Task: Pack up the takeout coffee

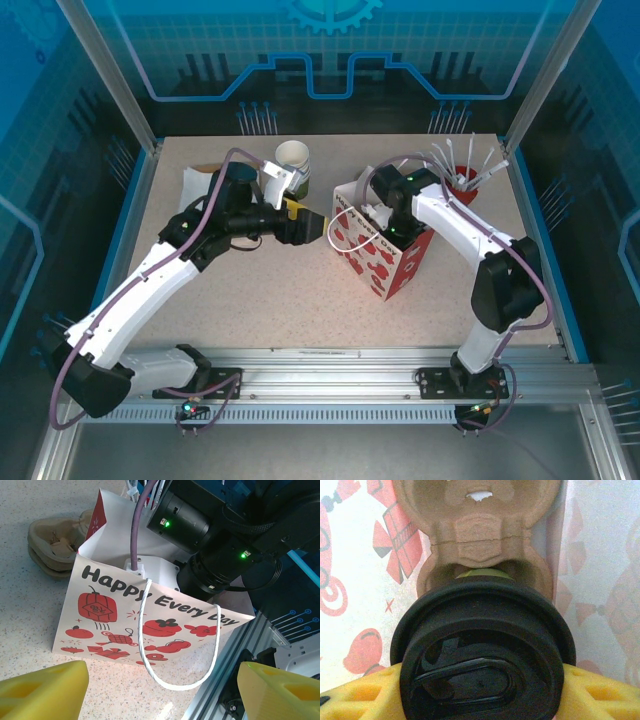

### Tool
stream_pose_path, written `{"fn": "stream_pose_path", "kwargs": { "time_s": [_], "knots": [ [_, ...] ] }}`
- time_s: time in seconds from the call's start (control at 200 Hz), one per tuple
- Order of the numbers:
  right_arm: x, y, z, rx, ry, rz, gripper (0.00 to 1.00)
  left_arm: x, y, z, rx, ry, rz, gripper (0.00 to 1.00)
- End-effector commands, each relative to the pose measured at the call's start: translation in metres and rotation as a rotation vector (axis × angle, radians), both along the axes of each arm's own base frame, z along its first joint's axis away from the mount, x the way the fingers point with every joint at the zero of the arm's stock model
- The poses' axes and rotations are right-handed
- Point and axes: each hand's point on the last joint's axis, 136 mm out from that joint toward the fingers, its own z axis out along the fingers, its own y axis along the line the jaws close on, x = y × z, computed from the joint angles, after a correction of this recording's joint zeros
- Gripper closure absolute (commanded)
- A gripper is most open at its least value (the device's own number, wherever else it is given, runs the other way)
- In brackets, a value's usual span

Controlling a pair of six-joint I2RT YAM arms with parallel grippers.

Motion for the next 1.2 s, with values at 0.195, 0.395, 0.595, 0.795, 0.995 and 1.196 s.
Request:
{"fn": "stream_pose_path", "kwargs": {
  "time_s": [0.195,0.395,0.595,0.795,0.995,1.196],
  "knots": [
    [-0.003,-0.014,-0.02,-0.049,0.056,-0.02,0.62,-0.007,0.0,0.004,0.004,-0.027,-0.019,0.2],
    [0.0,-0.015,-0.025,-0.052,0.059,-0.024,0.62,-0.007,0.001,0.002,0.006,-0.026,-0.017,0.2],
    [0.002,-0.016,-0.032,-0.065,0.068,-0.025,0.61,-0.007,0.001,0.002,0.006,-0.025,-0.019,0.2],
    [-0.001,-0.019,-0.043,-0.081,0.084,-0.026,0.61,-0.007,0.001,0.0,0.007,-0.023,-0.019,0.2],
    [-0.004,-0.023,-0.057,-0.103,0.106,-0.029,0.6,-0.007,0.0,-0.003,0.007,-0.015,-0.02,0.2],
    [-0.004,-0.028,-0.071,-0.135,0.122,-0.028,0.59,-0.007,0.0,-0.007,0.005,-0.005,-0.018,0.2]
  ]
}}
